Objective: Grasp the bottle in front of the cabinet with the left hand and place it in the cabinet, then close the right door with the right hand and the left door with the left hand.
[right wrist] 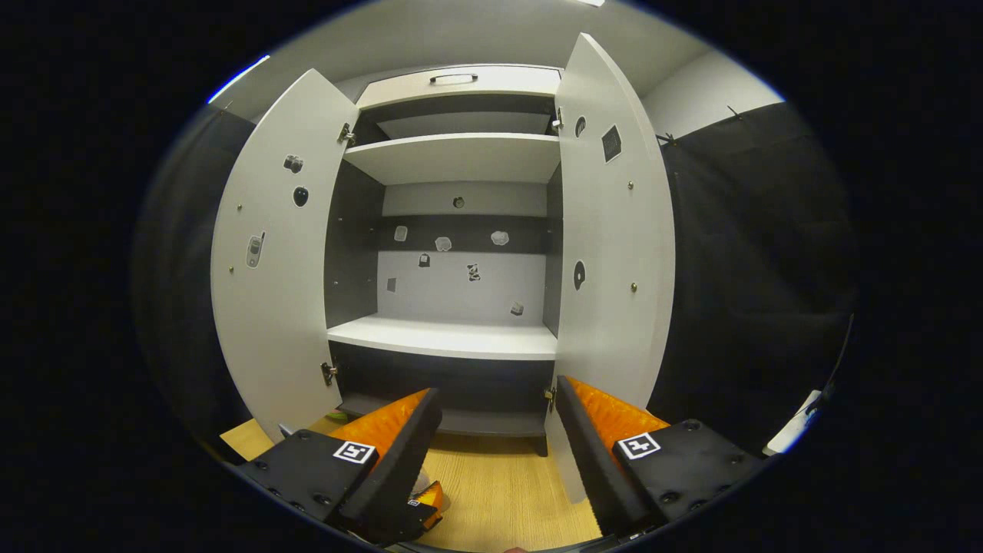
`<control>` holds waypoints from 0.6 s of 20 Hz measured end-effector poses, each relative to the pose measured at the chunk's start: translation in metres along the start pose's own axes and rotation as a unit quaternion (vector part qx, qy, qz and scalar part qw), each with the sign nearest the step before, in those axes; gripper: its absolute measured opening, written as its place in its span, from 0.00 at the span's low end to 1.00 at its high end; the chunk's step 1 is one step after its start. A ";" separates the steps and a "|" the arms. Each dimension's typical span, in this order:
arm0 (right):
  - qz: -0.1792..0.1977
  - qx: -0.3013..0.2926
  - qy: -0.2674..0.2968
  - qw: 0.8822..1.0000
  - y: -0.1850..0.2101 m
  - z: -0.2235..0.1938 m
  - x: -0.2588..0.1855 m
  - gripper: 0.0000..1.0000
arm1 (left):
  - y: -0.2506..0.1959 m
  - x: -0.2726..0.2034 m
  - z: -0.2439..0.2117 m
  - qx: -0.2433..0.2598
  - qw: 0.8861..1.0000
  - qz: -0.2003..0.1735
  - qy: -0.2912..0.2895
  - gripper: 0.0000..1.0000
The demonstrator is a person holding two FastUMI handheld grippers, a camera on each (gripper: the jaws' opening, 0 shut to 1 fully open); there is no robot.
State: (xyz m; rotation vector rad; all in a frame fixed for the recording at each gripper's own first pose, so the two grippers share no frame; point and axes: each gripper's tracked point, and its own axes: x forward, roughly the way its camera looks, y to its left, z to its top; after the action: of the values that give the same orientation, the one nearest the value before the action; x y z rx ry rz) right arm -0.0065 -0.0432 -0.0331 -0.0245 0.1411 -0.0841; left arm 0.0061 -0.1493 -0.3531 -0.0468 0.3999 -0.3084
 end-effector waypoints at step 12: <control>-0.003 0.013 -0.008 1.000 -0.013 -0.010 0.013 0.98 | -0.012 -0.069 0.160 -0.023 0.996 -0.059 -0.062 0.70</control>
State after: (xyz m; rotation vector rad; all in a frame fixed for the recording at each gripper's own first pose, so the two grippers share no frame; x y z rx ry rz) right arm 0.0039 -0.0579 -0.0449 0.0006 0.1242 -0.0922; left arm 0.0049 -0.1419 -0.1788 -0.1354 0.2817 -0.4115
